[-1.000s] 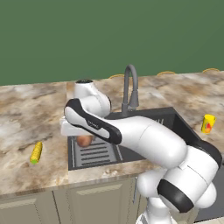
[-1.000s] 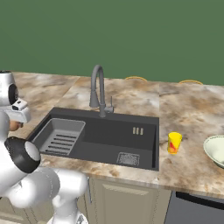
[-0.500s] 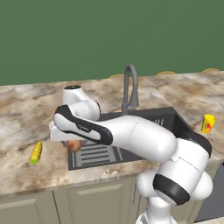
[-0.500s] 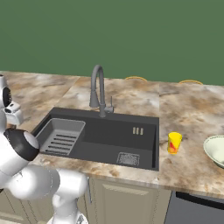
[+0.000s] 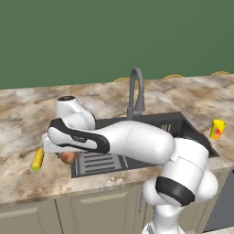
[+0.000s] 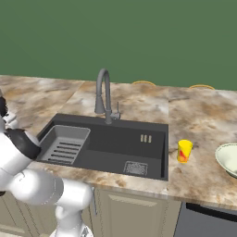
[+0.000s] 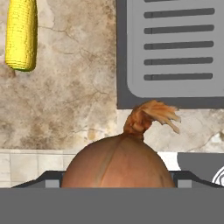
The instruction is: Remove the onion and corn from the sink. Then move the bowl and cup from the counter to the sink for washing.
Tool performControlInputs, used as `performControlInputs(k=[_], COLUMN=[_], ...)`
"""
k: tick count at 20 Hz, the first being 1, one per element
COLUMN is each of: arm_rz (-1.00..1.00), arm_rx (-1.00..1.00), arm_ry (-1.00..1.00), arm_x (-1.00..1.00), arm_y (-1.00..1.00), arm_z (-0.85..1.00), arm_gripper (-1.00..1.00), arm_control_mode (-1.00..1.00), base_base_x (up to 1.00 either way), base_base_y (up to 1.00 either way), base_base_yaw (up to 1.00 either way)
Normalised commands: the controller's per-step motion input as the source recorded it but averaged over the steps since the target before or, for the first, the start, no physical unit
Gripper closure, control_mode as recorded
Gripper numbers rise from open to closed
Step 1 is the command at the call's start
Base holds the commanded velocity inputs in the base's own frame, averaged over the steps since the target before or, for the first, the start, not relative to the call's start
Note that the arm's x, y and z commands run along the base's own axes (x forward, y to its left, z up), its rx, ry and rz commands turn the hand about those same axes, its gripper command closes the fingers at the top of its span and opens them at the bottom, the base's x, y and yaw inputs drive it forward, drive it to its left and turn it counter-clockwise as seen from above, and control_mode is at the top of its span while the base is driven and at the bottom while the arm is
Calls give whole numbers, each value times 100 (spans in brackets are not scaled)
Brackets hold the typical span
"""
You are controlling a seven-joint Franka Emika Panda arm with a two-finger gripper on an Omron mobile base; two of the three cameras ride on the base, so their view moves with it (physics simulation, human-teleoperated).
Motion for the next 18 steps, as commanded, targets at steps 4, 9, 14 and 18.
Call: performControlInputs(k=[4, 9, 14, 18], arm_rz=[0, -1, -2, -2], arm_rx=[0, 0, 0, 0], arm_ry=[0, 0, -4, -9], arm_x=[7, 11, 10, 6], arm_y=[27, 23, 17, 14], arm_z=[-21, -23, -24, -21], arm_gripper=[100, 100, 100, 100], arm_control_mode=[-100, -100, -100, -100], base_base_x=[0, 0, 0, 0], base_base_y=[0, 0, 0, 0], base_base_yaw=[0, 0, 0, 0])
